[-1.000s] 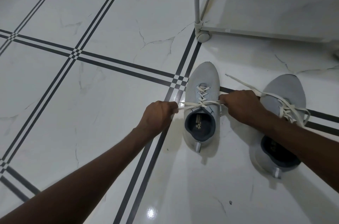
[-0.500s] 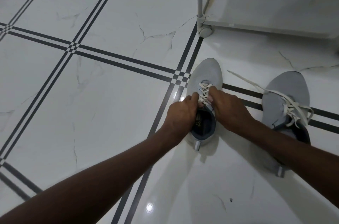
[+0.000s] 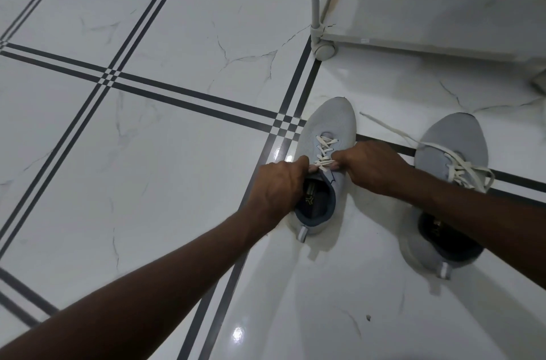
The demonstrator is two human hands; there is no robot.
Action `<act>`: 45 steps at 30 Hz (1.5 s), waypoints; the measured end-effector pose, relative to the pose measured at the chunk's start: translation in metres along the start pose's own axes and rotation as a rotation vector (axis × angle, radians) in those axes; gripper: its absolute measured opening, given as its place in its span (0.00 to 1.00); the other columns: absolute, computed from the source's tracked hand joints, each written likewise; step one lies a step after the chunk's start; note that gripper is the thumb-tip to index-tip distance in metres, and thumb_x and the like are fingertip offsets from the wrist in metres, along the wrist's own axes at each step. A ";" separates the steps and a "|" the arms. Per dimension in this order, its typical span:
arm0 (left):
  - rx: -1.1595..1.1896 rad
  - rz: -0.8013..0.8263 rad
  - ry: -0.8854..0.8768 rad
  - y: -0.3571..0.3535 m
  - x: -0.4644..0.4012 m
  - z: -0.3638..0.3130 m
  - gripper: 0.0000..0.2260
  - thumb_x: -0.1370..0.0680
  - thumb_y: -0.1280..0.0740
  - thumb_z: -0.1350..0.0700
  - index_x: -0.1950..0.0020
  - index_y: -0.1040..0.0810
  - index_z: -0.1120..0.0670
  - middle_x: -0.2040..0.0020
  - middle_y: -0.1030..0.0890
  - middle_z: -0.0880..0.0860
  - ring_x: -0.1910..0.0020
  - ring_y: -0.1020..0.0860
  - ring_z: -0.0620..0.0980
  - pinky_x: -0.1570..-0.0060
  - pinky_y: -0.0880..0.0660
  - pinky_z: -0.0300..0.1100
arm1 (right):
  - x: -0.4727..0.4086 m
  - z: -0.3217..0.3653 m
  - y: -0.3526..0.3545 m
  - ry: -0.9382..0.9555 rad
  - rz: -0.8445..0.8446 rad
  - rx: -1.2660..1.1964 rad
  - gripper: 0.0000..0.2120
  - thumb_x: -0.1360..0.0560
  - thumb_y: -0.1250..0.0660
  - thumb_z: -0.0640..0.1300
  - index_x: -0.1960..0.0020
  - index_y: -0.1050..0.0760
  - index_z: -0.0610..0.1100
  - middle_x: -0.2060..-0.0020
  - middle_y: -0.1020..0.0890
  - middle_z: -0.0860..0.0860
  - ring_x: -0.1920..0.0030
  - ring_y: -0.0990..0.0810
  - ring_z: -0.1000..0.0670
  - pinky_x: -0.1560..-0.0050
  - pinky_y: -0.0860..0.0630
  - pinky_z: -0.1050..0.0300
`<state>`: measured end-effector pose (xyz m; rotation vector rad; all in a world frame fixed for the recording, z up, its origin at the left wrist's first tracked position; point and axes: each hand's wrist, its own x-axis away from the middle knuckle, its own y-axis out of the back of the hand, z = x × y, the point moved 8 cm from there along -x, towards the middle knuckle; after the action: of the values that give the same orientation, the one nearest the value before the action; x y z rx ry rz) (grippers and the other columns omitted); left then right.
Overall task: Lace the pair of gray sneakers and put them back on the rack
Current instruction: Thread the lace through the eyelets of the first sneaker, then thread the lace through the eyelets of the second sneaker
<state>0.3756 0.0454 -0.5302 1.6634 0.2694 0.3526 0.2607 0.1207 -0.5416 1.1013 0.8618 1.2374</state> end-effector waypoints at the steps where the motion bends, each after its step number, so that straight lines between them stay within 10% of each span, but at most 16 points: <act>1: 0.005 0.025 0.007 -0.001 0.000 0.000 0.12 0.17 0.44 0.47 0.49 0.27 0.54 0.63 0.19 0.53 0.73 0.33 0.52 0.73 0.43 0.40 | 0.001 -0.001 -0.001 -0.002 0.004 -0.001 0.16 0.26 0.44 0.53 0.54 0.19 0.49 0.63 0.15 0.45 0.60 0.19 0.40 0.65 0.32 0.53; 13: 0.223 -0.093 0.007 0.020 -0.024 0.010 0.16 0.17 0.46 0.48 0.55 0.26 0.55 0.60 0.24 0.53 0.61 0.25 0.54 0.61 0.27 0.49 | 0.025 -0.037 0.038 0.009 0.093 0.189 0.18 0.23 0.41 0.56 0.44 0.26 0.42 0.51 0.19 0.42 0.49 0.24 0.40 0.52 0.29 0.48; 17: 0.279 -0.215 -0.157 0.044 -0.063 -0.048 0.11 0.20 0.41 0.53 0.52 0.22 0.57 0.58 0.20 0.56 0.58 0.24 0.57 0.57 0.28 0.52 | 0.070 -0.083 0.083 -0.205 0.065 0.014 0.16 0.23 0.38 0.55 0.42 0.27 0.46 0.49 0.20 0.47 0.46 0.25 0.44 0.48 0.27 0.48; 26: 0.246 0.061 -0.648 -0.008 -0.079 -0.212 0.19 0.25 0.41 0.52 0.40 0.22 0.60 0.52 0.18 0.61 0.54 0.20 0.64 0.57 0.23 0.52 | 0.186 -0.118 0.043 -0.405 0.002 -0.257 0.08 0.27 0.31 0.41 0.49 0.26 0.46 0.57 0.19 0.50 0.57 0.21 0.46 0.58 0.26 0.50; 36: 0.507 0.151 -0.402 -0.003 -0.090 -0.216 0.12 0.22 0.36 0.48 0.42 0.23 0.52 0.51 0.18 0.52 0.56 0.20 0.52 0.58 0.26 0.45 | 0.207 -0.128 0.041 -0.487 -0.122 0.010 0.14 0.27 0.32 0.55 0.61 0.21 0.43 0.62 0.25 0.47 0.57 0.29 0.45 0.62 0.28 0.49; 45: 0.573 0.274 -0.172 -0.004 -0.102 -0.187 0.06 0.24 0.30 0.54 0.53 0.15 0.55 0.59 0.14 0.52 0.60 0.18 0.50 0.55 0.22 0.44 | 0.224 -0.157 0.025 -0.754 0.184 0.193 0.17 0.24 0.37 0.55 0.54 0.20 0.41 0.56 0.20 0.42 0.51 0.26 0.41 0.56 0.29 0.52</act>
<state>0.2097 0.1788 -0.5230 2.2917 0.0052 0.3526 0.1399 0.3673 -0.5463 1.6778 0.3044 0.7798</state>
